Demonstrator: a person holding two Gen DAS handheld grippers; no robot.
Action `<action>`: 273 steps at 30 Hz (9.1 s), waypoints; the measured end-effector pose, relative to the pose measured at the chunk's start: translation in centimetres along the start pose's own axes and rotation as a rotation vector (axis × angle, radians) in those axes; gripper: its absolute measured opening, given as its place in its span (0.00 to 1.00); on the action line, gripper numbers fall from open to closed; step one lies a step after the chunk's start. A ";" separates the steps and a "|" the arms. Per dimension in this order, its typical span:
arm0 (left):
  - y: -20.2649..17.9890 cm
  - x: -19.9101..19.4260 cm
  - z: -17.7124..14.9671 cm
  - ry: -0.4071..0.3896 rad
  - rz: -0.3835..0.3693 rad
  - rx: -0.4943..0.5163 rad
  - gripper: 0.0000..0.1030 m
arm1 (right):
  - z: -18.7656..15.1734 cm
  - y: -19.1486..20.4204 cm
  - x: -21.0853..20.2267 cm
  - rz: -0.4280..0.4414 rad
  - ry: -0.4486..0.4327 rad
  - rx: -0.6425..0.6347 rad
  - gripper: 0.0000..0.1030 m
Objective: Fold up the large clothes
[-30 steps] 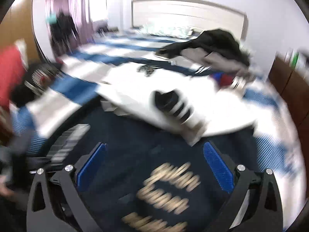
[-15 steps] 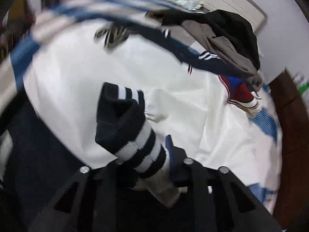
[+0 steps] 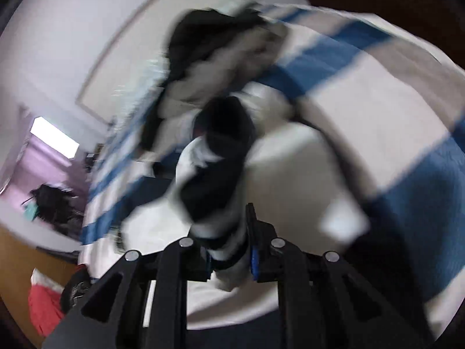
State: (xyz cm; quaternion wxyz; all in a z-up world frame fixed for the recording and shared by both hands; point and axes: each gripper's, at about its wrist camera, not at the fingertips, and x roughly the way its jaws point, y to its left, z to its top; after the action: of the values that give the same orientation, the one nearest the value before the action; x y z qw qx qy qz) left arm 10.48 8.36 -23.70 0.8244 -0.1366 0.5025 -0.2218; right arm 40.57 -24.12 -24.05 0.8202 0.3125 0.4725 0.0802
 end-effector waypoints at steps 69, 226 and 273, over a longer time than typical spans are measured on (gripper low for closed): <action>9.0 -8.7 -2.8 -0.220 0.178 -0.030 0.95 | -23.1 -13.7 -19.2 0.063 -0.084 -0.439 0.96; 19.9 -7.6 18.2 -0.263 -0.078 -0.463 0.09 | -2.7 -4.3 -9.5 0.300 0.055 0.206 0.10; 5.6 -6.5 12.0 -0.255 0.055 -0.082 0.89 | -8.0 13.8 -12.0 0.278 0.344 -0.155 0.95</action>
State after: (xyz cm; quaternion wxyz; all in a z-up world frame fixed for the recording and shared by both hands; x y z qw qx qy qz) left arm 19.82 16.52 -15.75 0.8811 -0.1834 0.4058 -0.1595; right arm 29.75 -14.83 -10.10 0.7301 0.2923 0.5502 0.2807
